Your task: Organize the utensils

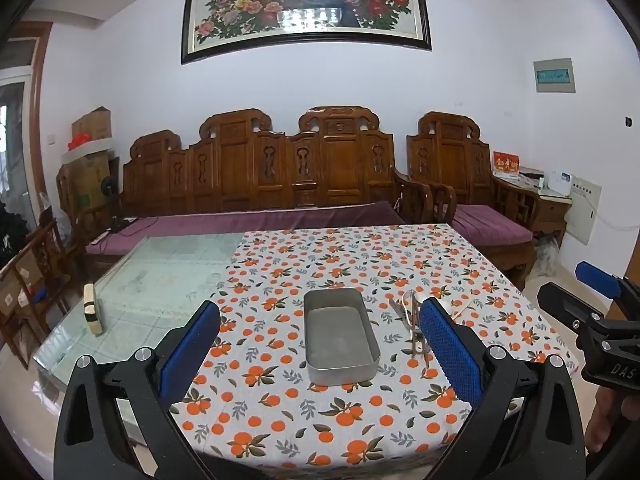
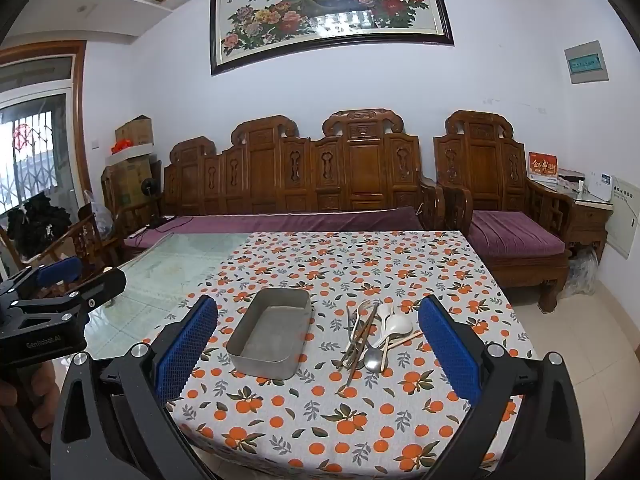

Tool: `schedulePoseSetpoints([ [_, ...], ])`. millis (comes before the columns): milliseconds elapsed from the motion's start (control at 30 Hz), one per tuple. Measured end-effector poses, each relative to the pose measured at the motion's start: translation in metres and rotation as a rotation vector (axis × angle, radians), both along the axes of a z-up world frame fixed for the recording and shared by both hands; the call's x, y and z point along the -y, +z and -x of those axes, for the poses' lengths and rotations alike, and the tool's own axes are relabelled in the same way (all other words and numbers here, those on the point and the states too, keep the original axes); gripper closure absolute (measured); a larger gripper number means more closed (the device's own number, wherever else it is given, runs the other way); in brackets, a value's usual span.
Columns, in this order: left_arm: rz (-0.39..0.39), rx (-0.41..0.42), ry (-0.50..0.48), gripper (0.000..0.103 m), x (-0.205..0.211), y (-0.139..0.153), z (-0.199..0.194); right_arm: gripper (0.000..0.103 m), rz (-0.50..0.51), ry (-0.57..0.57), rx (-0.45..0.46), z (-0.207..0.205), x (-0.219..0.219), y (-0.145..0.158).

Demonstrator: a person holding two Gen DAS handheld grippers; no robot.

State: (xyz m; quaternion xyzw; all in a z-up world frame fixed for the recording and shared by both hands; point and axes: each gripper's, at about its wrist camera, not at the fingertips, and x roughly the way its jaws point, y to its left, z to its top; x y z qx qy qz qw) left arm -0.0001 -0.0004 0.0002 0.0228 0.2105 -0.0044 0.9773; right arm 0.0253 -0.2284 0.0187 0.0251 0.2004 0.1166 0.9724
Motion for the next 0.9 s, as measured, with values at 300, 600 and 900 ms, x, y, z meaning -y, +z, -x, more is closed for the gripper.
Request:
schedulePoseSetpoints([
  [300, 0.000, 0.004, -0.001, 0.006, 0.006, 0.009, 0.001, 0.003, -0.001, -0.001, 0.000, 0.000, 0.000, -0.001],
  [600, 0.000, 0.010, -0.001, 0.006, 0.009, 0.014, 0.003, 0.003, -0.005, 0.000, 0.000, 0.000, 0.001, -0.001],
  [900, 0.000, 0.012, -0.002, 0.006, 0.010, 0.014, 0.003, 0.003, -0.006, 0.000, 0.000, 0.000, 0.001, -0.001],
])
